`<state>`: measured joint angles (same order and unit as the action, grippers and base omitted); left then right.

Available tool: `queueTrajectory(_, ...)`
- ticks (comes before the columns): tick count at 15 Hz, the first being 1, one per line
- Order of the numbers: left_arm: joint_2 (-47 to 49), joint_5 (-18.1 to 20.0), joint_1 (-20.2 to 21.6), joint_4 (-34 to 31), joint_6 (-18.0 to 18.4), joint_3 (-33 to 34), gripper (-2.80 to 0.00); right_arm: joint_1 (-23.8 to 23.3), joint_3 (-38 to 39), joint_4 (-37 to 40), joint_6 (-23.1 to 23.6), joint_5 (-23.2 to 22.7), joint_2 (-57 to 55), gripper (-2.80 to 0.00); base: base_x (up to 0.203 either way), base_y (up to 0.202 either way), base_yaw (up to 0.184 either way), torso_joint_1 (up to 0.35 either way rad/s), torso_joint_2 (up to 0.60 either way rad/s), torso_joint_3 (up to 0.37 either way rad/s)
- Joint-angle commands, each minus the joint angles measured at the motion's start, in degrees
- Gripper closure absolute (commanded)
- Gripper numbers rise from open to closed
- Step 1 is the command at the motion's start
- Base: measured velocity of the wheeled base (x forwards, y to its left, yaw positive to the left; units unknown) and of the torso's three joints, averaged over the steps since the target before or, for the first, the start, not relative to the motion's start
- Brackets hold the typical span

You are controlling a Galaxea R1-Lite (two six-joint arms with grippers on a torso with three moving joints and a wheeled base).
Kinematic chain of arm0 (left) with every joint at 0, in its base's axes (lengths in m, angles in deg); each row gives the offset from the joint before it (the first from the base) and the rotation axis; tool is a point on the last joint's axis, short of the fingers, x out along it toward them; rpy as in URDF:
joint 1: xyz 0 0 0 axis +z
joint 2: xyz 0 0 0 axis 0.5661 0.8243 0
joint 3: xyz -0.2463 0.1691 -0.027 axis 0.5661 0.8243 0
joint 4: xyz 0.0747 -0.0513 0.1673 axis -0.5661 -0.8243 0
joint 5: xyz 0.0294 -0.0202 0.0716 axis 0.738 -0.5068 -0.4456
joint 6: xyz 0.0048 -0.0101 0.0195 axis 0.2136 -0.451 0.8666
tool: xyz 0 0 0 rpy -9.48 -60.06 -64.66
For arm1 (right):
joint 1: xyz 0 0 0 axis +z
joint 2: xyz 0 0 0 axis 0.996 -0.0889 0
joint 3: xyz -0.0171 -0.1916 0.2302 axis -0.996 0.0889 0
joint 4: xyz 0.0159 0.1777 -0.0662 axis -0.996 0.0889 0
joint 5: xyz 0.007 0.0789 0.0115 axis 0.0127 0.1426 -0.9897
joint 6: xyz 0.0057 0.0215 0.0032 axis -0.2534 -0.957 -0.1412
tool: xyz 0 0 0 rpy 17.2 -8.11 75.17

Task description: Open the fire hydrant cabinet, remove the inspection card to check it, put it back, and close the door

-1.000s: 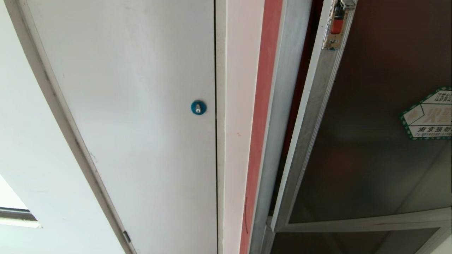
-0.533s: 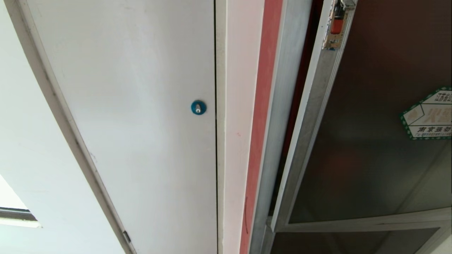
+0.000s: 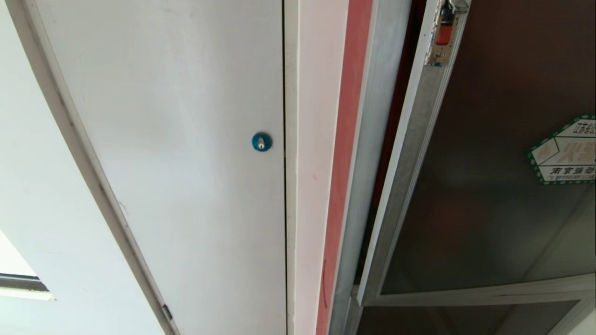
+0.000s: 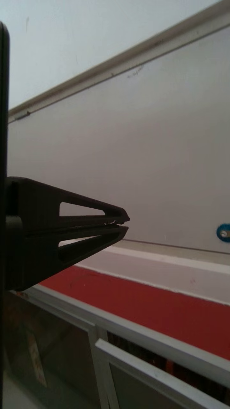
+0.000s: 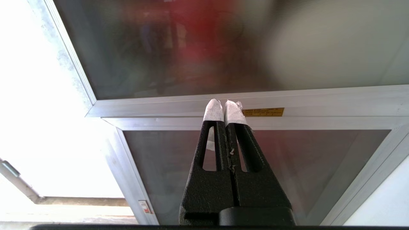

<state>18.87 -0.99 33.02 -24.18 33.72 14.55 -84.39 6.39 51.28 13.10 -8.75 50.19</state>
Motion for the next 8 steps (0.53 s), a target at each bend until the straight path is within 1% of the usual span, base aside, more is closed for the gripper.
queueTrajectory(1,14.03,3.08,-0.91,0.14,-1.72,-6.77,0.00,0.02,0.18,-0.02,-0.01,0.00,-0.07,0.00,0.000,0.000,0.000,0.000,0.00,0.000)
queueTrajectory(2,19.50,6.50,-1.67,0.23,-2.85,-10.38,0.00,0.02,0.18,-0.02,-0.01,0.00,-0.07,0.00,0.000,0.000,0.000,0.000,0.00,0.000)
queueTrajectory(4,28.03,14.97,-4.15,0.46,-4.71,-15.71,0.00,0.02,0.18,-0.02,-0.01,0.00,-0.07,0.00,0.000,0.000,0.000,0.000,0.00,0.000)
queueTrajectory(5,31.41,19.04,-7.11,0.54,-5.69,-17.73,0.00,0.02,0.18,-0.02,-0.01,0.00,-0.07,0.00,0.000,0.000,0.000,0.000,0.00,0.000)
queueTrajectory(6,34.19,21.43,-11.48,0.74,-6.58,-19.08,0.00,0.02,0.18,-0.02,-0.01,0.00,-0.07,0.00,0.000,0.000,0.000,0.000,0.00,0.000)
queueTrajectory(7,36.97,22.99,-15.04,1.45,-7.34,-20.10,0.00,0.02,0.18,-0.02,-0.01,0.00,-0.07,0.00,0.000,0.000,0.000,0.000,0.00,0.000)
queueTrajectory(8,40.32,23.67,-17.21,4.03,-7.79,-20.41,0.00,0.02,0.18,-0.02,-0.01,0.00,-0.07,0.00,0.000,0.000,0.000,0.000,0.00,0.000)
